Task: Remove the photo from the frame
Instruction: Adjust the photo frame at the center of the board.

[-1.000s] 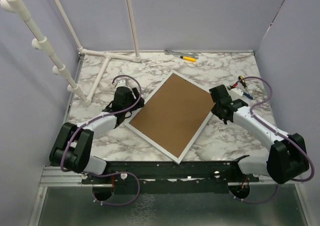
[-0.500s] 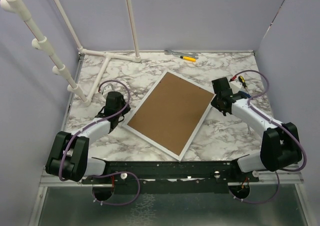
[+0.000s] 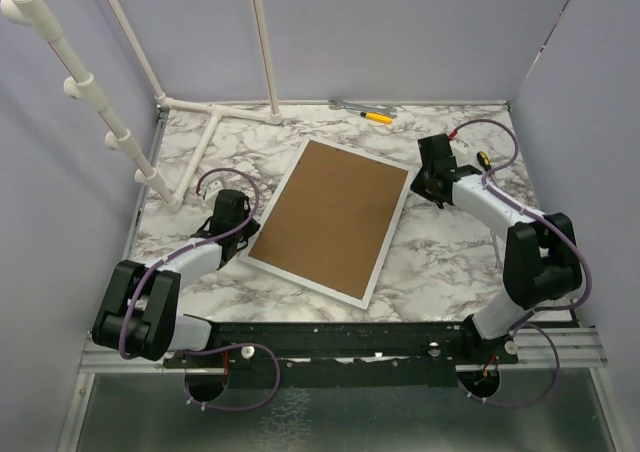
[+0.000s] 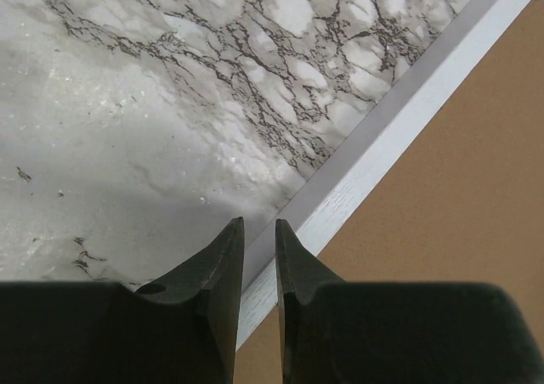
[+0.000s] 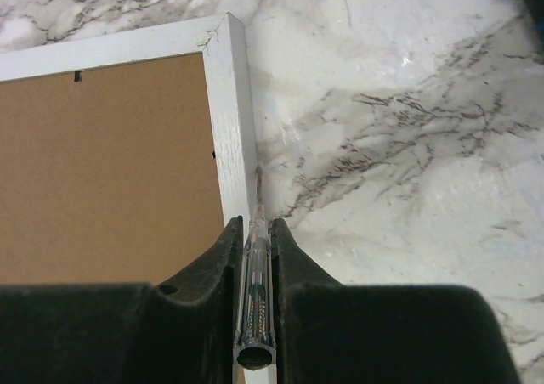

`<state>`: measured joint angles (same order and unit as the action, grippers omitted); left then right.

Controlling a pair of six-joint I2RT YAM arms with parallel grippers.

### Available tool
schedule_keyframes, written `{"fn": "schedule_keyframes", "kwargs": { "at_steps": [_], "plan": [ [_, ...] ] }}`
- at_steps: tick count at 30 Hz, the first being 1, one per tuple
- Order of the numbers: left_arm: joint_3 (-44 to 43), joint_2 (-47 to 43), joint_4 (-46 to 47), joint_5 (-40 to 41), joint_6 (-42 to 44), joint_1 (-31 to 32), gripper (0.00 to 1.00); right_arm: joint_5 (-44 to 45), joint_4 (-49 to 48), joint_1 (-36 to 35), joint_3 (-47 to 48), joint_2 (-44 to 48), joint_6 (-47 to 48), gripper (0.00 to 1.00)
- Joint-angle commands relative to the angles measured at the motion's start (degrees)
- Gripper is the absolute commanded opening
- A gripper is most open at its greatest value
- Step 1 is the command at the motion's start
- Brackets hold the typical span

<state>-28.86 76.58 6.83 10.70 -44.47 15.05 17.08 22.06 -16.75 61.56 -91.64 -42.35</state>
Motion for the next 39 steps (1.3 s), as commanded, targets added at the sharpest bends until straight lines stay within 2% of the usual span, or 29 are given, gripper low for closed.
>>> {"fn": "schedule_keyframes", "kwargs": {
  "at_steps": [1, 6, 11, 16, 23, 27, 32, 35, 39],
  "plan": [
    [1.8, 0.8, -1.6, -3.3, -1.1, -0.3, 0.23, -5.5, -3.3, 0.2, 4.3, -3.7, 1.8, 0.01],
    [2.2, 1.5, -1.5, -9.0, -1.2, 0.2, 0.23, -8.4, -4.0, 0.2, 7.6, -6.8, 2.8, 0.0],
    [2.1, 2.0, -1.3, -15.4, -0.6, 3.9, 0.18, -9.1, -3.5, 0.2, 10.0, -8.6, 4.4, 0.01],
    [3.2, 0.3, -1.5, -13.1, -1.7, 7.0, 0.18, -6.1, -2.1, 0.3, 12.1, -8.9, 4.8, 0.01],
    [1.3, 0.2, -2.1, -10.3, -0.3, 7.2, 0.22, 6.0, 0.3, 0.3, 10.0, -4.3, 3.6, 0.0],
    [0.4, -1.4, -2.1, -8.6, 0.7, 7.2, 0.25, 7.6, 1.7, 0.3, 9.0, -1.5, 5.1, 0.01],
    [-1.2, -3.4, -2.8, -9.0, 3.9, 7.3, 0.32, -0.8, -2.5, 0.3, 4.2, 4.1, 10.6, 0.01],
    [-2.1, -5.4, -3.2, -10.2, 5.7, 7.3, 0.35, -9.5, -5.1, 0.3, 1.7, 6.8, 14.6, 0.0],
    [-2.7, -8.8, -2.7, -14.5, 7.7, 7.2, 0.45, -23.1, -6.5, 0.3, -0.1, 9.1, 18.6, 0.0]
  ]
}}
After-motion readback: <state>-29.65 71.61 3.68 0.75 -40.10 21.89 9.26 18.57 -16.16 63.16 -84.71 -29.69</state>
